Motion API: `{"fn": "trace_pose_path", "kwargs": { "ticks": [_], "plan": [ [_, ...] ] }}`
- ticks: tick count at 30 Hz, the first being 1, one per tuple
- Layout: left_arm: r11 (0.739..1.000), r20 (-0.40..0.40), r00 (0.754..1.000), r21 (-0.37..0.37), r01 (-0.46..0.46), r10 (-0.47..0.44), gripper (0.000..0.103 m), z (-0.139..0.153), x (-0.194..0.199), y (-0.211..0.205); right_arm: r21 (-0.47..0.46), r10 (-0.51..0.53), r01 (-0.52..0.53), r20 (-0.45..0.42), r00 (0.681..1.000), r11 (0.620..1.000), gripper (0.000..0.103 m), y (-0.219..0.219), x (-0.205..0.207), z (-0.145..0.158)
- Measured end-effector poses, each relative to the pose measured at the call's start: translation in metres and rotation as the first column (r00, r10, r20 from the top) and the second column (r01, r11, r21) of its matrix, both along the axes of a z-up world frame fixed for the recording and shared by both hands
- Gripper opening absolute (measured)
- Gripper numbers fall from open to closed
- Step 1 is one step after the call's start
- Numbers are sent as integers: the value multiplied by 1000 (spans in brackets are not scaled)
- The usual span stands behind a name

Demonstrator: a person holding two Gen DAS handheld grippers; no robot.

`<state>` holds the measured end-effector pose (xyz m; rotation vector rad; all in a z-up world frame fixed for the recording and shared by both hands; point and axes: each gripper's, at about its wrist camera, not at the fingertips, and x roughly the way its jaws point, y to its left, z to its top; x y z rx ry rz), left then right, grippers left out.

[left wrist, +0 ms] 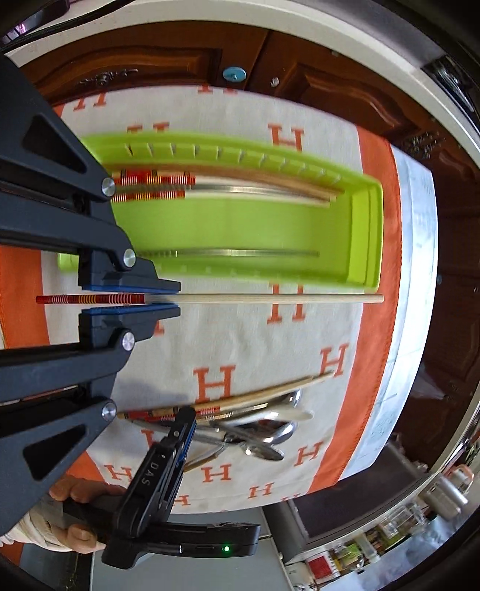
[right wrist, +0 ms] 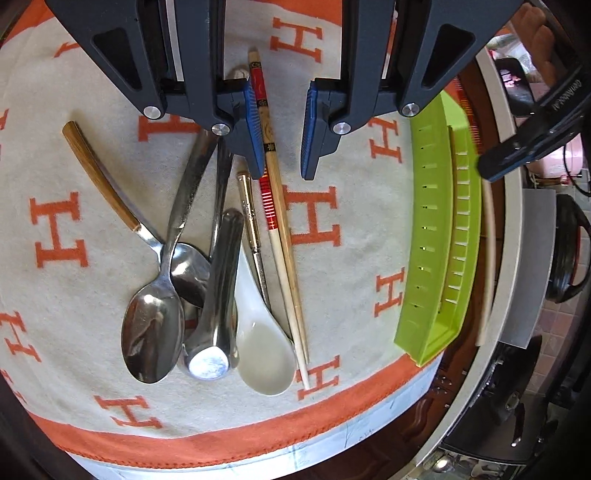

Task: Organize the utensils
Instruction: 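Drop the red-banded chopstick in the tray while the right tool grasps a plain one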

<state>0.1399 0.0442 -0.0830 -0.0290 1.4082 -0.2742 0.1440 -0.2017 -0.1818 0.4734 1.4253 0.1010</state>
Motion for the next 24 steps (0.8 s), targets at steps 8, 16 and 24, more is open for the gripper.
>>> {"fn": "trace_pose_path", "kwargs": {
  "ticks": [8, 16, 24],
  "plan": [
    [998, 14, 999, 43, -43, 42, 3, -15, 10, 42, -54, 21, -23, -27, 999, 998, 21, 12, 12, -8],
    [994, 13, 1000, 103, -29, 28, 3, -32, 22, 50, -93, 62, -64, -31, 998, 994, 21, 25, 10, -1],
    [993, -19, 1000, 120, -19, 22, 3, -55, 31, 49, -106, 69, -73, -45, 997, 992, 21, 30, 14, -3]
  ]
}}
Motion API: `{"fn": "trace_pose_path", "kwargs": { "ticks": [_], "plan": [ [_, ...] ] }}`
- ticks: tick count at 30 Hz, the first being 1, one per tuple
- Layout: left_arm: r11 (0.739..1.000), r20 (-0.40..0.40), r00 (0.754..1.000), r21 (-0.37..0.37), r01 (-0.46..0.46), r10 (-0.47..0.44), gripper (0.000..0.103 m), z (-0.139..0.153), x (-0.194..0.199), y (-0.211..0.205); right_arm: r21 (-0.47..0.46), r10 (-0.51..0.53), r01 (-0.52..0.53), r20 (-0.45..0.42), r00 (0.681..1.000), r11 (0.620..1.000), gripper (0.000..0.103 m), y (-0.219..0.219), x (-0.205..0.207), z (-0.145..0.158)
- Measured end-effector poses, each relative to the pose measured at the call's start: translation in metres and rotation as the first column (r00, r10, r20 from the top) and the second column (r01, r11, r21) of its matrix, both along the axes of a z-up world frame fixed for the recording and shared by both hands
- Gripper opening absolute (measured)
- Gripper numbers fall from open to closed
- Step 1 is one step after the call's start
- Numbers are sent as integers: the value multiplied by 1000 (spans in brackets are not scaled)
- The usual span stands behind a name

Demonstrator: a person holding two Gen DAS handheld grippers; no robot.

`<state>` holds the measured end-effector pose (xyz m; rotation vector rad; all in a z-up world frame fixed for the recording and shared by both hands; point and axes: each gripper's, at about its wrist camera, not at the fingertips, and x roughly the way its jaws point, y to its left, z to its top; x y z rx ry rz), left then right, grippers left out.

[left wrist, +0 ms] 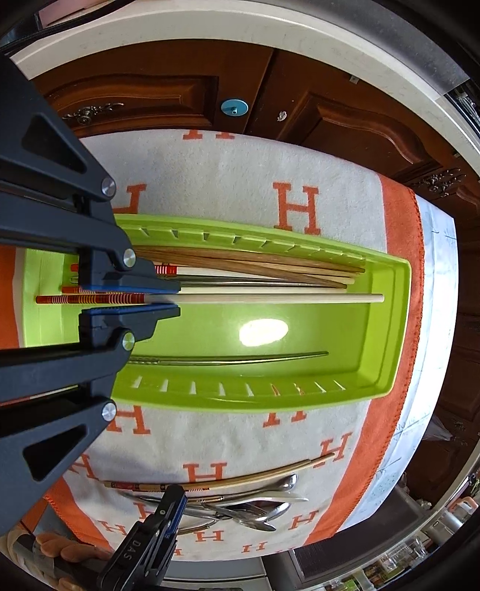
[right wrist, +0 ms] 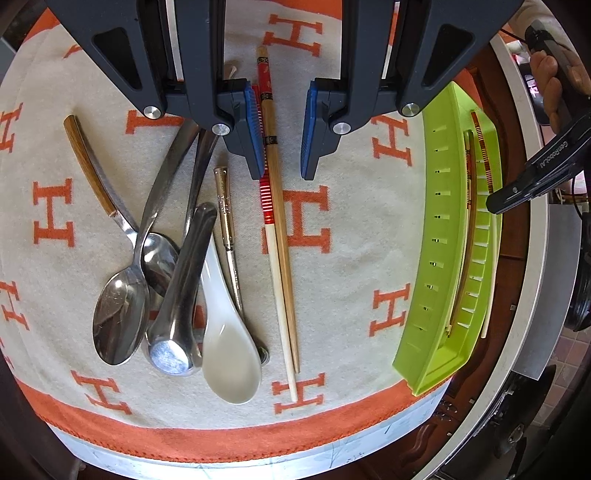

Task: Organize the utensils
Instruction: 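Drop the red-banded chopstick in the tray while the right tool grasps a plain one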

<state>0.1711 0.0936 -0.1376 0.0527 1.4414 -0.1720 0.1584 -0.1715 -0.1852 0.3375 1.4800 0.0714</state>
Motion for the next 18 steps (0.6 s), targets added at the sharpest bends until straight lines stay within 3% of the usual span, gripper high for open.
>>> {"fn": "trace_pose_path", "kwargs": {
  "ticks": [18],
  "plan": [
    [1000, -38, 999, -13, 7, -7, 3, -27, 7, 7, -28, 29, -30, -23, 999, 999, 21, 15, 6, -11]
  ]
}}
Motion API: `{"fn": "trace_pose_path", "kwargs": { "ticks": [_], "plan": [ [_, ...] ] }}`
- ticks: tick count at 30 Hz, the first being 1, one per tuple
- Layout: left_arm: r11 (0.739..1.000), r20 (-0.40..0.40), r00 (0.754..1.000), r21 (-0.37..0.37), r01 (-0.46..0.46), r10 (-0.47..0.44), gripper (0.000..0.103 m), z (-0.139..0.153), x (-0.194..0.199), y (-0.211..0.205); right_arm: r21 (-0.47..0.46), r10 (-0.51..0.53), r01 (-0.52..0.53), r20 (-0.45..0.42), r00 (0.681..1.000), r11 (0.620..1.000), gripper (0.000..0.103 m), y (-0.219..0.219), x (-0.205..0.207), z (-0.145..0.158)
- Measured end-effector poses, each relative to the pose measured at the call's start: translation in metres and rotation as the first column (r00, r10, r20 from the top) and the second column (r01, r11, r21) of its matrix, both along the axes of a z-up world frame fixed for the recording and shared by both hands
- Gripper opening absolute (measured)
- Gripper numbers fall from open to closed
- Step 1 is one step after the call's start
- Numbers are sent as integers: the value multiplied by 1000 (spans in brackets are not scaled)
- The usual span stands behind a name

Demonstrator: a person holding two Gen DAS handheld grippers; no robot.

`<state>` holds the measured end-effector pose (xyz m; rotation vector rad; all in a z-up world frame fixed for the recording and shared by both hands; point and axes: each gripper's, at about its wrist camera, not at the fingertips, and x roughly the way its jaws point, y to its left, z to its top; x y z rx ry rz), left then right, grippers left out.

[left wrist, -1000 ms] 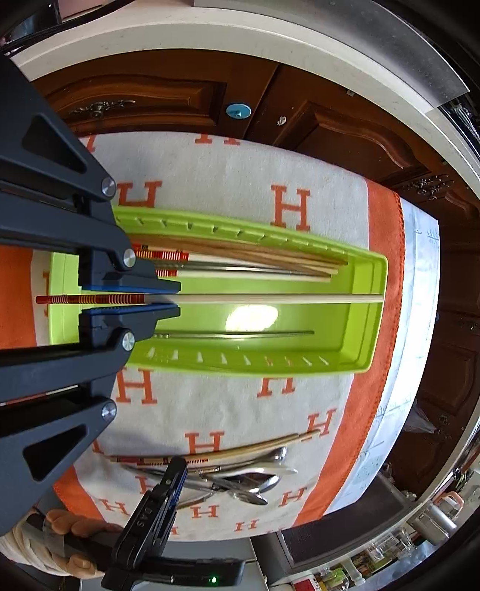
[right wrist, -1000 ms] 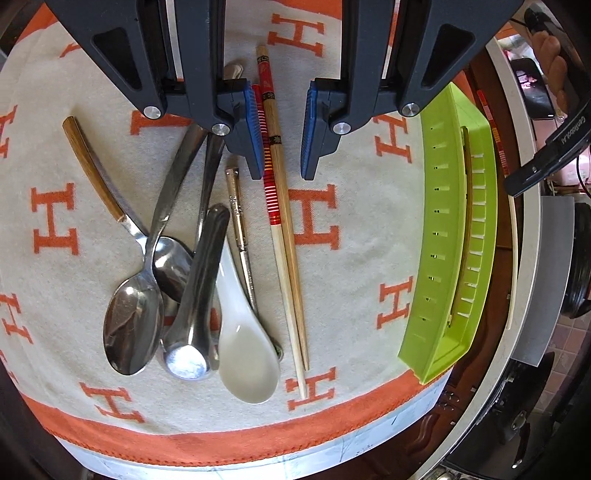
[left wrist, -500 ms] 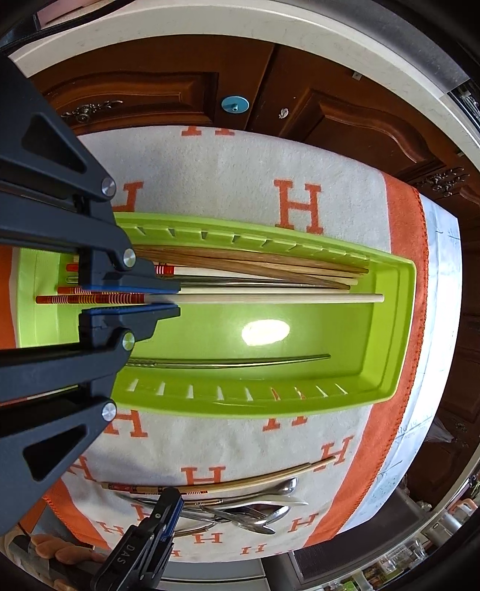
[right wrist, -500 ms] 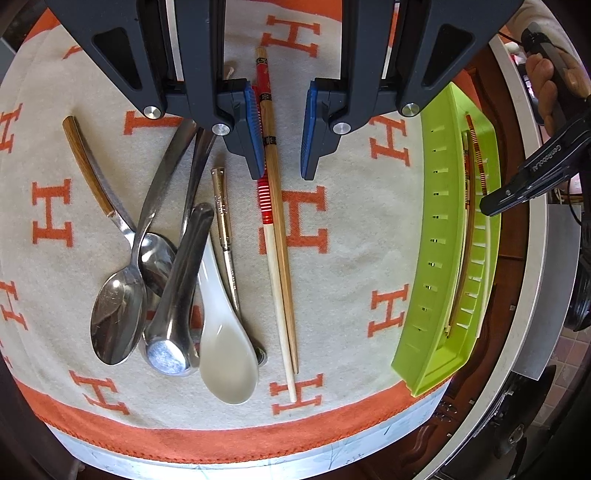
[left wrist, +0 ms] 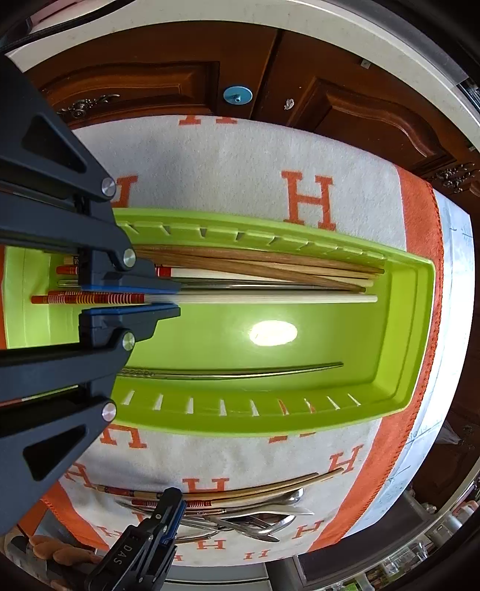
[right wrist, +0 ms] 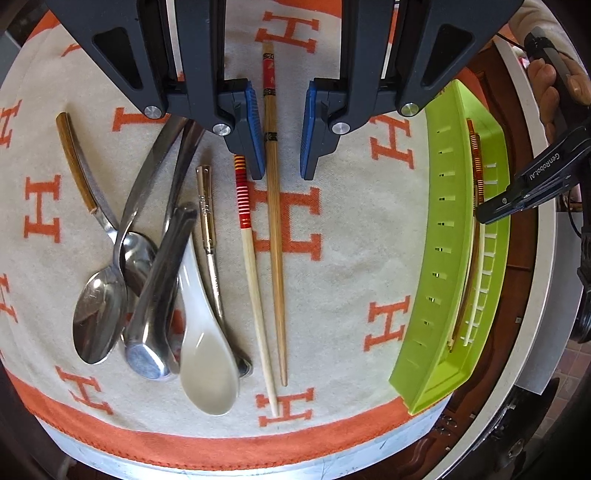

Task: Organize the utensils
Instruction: 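Drop the red-banded chopstick in the tray while the right tool grasps a plain one, then lower the plain wooden chopstick into the tray and open the right tool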

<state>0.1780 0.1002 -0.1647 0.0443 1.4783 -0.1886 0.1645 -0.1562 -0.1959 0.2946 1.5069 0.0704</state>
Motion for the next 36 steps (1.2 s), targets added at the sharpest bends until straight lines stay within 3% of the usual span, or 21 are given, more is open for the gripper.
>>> {"fn": "trace_pose_path", "kwargs": {
  "ticks": [3, 7, 10, 17, 22, 26, 30, 36],
  "plan": [
    [1000, 1, 1000, 3, 1, -1, 10, -2, 0, 0, -43, 19, -19, 7, 1000, 999, 18, 8, 4, 1],
    [1000, 20, 1000, 10, -6, 6, 39, 2, 0, 1, -145, 77, -74, 14, 997, 987, 10, 24, 5, 4],
    [1000, 49, 999, 11, -8, 7, 44, 12, -3, 1, -169, 74, -70, 18, 997, 983, 7, 28, 4, 4],
    [1000, 120, 993, 10, 1, -2, 51, 38, -19, 5, 22, -46, 46, 17, 999, 999, 7, 8, 3, 19],
    [998, 208, 978, 51, -37, 26, 63, 61, -28, 20, 208, -106, 96, 35, 994, 973, 7, 18, 4, 52],
    [991, 258, 963, 89, -97, 71, 67, 70, -30, 39, 282, -92, 76, 42, 995, 956, 7, 39, 9, 67],
    [987, 260, 960, 86, -135, 108, 67, 70, -33, 57, 318, -51, 34, 45, 998, 948, 7, 80, 21, 78],
    [984, 260, 956, 78, -160, 134, 67, 68, -39, 68, 312, -45, 43, 2, 999, 949, 7, 119, 41, 62]
  ]
}}
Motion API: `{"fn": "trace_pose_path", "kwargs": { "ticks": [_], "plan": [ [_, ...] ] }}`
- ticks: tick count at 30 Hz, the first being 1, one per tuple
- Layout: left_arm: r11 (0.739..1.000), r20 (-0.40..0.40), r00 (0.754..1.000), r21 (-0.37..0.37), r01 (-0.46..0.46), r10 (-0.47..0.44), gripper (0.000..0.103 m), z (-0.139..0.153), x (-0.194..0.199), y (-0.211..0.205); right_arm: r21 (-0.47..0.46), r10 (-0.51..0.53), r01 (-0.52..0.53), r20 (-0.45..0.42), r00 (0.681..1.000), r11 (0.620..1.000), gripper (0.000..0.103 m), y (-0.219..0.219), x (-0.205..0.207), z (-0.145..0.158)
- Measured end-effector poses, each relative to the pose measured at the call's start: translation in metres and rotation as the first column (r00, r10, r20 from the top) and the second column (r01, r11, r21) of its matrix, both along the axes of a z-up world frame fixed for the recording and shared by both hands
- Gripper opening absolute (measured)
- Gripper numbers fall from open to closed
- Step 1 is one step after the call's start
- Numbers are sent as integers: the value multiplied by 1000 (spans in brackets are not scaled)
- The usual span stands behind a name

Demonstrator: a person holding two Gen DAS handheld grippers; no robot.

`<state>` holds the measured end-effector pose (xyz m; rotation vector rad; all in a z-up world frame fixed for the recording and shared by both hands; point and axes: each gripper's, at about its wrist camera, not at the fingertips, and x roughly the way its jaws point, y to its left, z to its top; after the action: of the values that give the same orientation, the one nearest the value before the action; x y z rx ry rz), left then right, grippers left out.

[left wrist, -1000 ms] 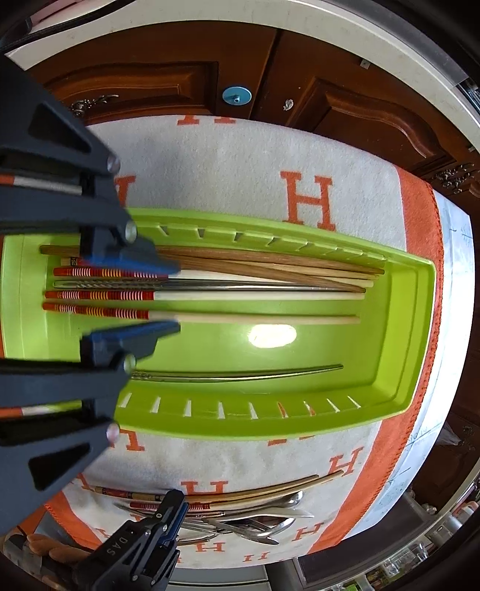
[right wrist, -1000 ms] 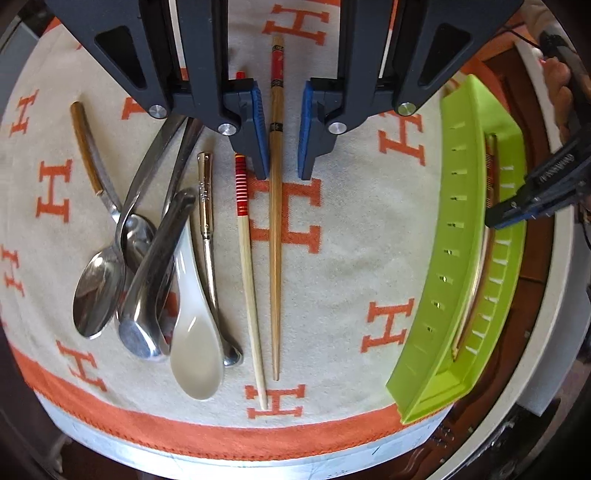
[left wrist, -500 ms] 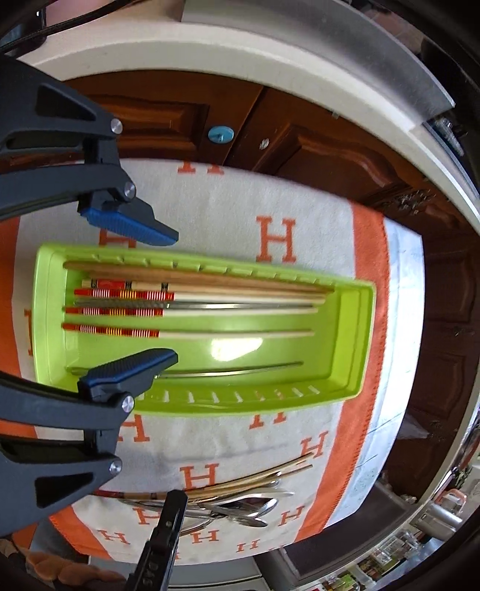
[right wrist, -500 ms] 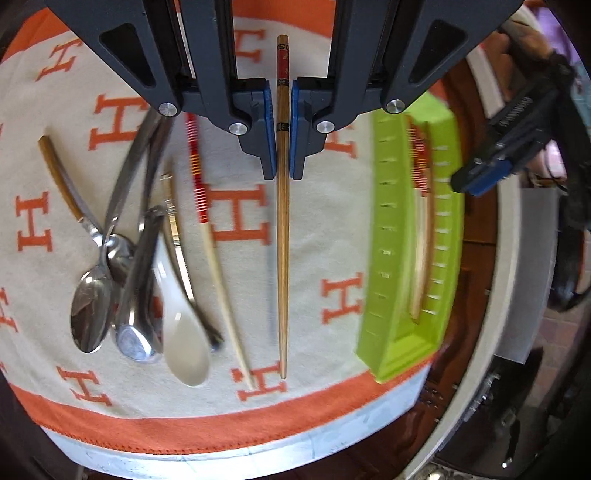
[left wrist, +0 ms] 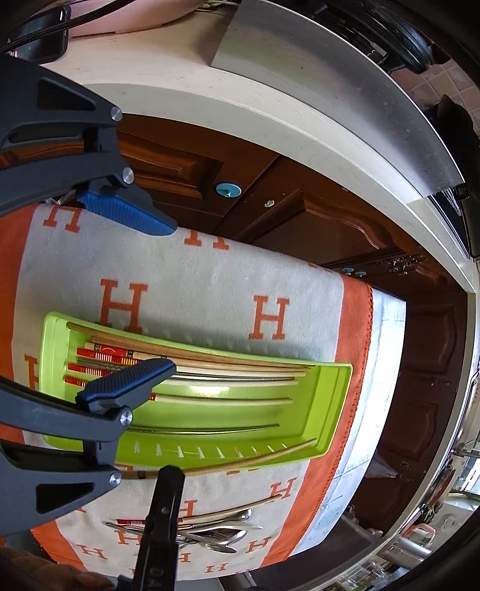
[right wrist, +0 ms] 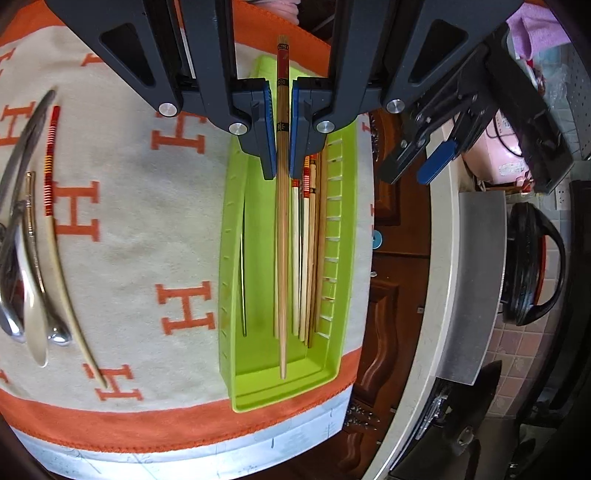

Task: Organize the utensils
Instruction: 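Lower the plain wooden chopstick into the tray and open the right tool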

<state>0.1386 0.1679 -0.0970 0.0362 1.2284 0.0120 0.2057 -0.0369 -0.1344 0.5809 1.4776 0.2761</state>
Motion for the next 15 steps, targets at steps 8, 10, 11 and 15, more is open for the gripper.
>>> {"fn": "trace_pose_path", "kwargs": {
  "ticks": [8, 10, 11, 15],
  "plan": [
    [1000, -5, 1000, -24, -4, 4, 67, -2, -2, 2, -33, 11, -12, -31, 999, 999, 10, 3, 6, -22],
    [1000, -6, 1000, -29, 1, -2, 67, -2, -3, 0, -44, 17, -18, -14, 1000, 999, 10, 0, 1, -17],
    [999, -8, 1000, -33, 4, -5, 67, -3, -3, -1, -49, 24, -24, -4, 1000, 998, 11, -2, -3, -14],
    [998, -19, 1000, -54, 17, -18, 67, -4, -6, -7, -98, 50, -47, 33, 998, 994, 12, -11, -16, -1]
  ]
}}
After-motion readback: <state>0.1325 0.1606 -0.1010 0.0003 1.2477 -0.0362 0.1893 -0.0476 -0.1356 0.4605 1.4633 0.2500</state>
